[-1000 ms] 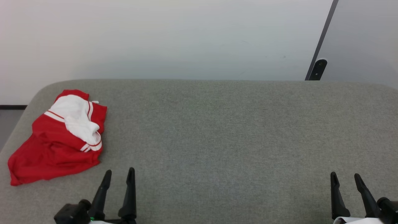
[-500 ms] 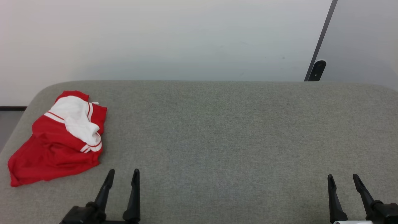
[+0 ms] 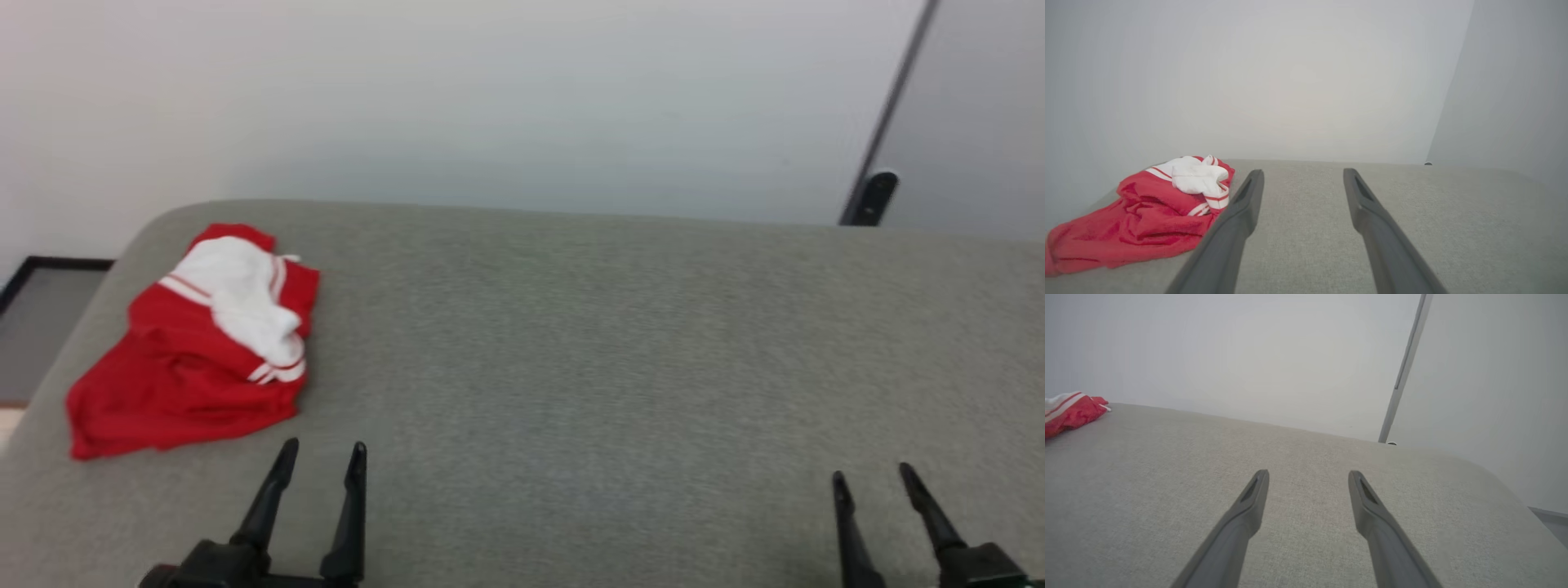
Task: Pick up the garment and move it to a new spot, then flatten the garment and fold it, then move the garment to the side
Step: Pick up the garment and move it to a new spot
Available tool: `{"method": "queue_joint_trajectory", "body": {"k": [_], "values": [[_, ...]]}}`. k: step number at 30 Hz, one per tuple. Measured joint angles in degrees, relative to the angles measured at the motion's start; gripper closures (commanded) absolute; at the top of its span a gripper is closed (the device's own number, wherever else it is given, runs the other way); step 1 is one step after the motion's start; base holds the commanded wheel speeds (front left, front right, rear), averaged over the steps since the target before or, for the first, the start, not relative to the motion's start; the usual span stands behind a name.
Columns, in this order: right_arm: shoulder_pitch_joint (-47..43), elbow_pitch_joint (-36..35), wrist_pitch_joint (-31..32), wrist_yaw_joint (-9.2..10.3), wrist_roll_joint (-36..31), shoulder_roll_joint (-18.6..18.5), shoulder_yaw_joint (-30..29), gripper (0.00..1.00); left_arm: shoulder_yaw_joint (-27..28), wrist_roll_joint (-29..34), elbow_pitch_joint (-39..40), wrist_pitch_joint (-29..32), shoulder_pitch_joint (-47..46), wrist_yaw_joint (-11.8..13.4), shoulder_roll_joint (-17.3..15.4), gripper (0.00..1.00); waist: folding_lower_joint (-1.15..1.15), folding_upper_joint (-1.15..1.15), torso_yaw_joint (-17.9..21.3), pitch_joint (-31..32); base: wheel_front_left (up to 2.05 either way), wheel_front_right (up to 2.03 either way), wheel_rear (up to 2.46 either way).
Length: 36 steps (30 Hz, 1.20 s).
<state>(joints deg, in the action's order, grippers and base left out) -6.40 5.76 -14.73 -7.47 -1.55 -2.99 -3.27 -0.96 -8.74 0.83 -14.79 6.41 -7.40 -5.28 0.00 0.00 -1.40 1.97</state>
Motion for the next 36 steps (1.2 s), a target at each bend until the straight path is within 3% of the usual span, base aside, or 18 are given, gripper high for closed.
{"method": "queue_joint_trajectory", "body": {"k": [16, 26, 31, 36], "values": [[1.12, 3.27, -0.4, -0.02, 1.72, 0.04, 11.49, 0.0, 3.94, 1.13, -1.58, -0.33, -0.59, 0.02, -2.49, 0.0, 0.0, 0.0, -15.1, 2.12, 0.0, 0.0, 0.0], [2.24, 4.78, -0.4, -0.02, 2.4, 0.05, 13.11, 0.0, 5.19, -1.26, -2.38, -0.34, 0.27, 0.16, -1.16, 0.0, 0.0, 0.0, -22.91, 3.38, 0.0, 0.0, 0.0], [2.21, 4.81, -0.4, -0.02, 1.1, 0.05, 12.79, 0.0, 2.83, -6.48, -5.58, 3.59, -5.68, 0.07, -4.95, 0.0, 0.0, 0.0, -22.43, 3.42, 0.0, 0.0, 0.0], [3.66, 4.07, -0.38, -0.03, -0.62, -0.07, 12.5, 0.0, 1.01, -15.06, -7.16, 10.93, -15.99, 0.0, -11.06, 0.0, 0.0, 0.0, -20.84, 1.79, 0.0, 0.0, 0.0]]}}
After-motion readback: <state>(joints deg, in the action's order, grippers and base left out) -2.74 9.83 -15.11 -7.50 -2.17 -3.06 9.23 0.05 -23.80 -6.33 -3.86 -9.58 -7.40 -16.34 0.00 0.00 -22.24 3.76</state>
